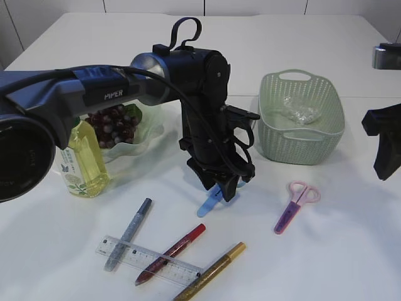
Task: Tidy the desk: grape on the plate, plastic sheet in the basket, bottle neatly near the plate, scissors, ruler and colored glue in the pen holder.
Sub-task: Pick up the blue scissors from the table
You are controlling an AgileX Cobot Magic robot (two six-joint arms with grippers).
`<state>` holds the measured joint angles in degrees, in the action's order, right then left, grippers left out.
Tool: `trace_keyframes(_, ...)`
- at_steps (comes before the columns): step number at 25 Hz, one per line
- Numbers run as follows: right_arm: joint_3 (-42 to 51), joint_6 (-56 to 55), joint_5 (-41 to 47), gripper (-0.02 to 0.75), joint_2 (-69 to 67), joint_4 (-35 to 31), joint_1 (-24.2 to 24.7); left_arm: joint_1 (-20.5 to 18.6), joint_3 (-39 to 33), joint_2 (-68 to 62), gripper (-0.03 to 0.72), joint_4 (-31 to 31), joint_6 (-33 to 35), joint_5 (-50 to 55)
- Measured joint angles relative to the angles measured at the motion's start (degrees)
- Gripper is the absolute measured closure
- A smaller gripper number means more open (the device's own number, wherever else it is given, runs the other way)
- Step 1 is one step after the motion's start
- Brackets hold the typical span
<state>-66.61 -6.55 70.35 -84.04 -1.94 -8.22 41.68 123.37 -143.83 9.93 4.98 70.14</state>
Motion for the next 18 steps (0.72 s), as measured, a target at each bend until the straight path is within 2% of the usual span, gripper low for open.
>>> trace_keyframes(18,0.0,0.1,0.0,0.307,0.0,-0.1,0.0,0.0,-2.3,-0.1,0.316,-0.2,-1.5,-0.2)
